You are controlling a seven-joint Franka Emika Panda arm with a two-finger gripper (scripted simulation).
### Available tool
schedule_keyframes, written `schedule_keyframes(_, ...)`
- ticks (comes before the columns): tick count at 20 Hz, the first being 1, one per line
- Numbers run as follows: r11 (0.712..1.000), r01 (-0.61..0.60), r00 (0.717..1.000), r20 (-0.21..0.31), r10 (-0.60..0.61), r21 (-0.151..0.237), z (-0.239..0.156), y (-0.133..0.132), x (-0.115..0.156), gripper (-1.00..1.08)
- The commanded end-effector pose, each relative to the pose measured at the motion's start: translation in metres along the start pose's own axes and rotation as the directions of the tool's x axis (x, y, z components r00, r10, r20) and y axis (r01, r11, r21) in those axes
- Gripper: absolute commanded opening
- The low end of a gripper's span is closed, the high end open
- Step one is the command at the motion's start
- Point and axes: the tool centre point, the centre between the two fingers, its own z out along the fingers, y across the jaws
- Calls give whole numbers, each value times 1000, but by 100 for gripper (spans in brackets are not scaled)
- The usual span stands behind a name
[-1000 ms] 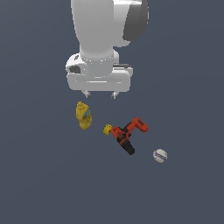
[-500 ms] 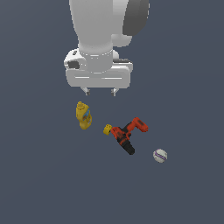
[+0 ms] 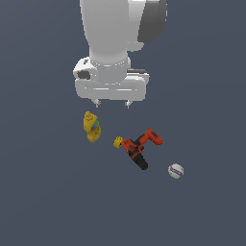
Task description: Pick up a designated object from a clutter of objects.
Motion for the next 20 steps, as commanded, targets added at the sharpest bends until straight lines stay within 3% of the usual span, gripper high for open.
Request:
schedule_keyframes(1,1000,-16,1000,0,16,-1,4,-6,6,100)
schedule_keyframes(9,995,-99,995,-6,99,-7,24,-36,34,100)
schedule_keyframes(20,965,-263,965,-18,263,-8,73,-106,80,100)
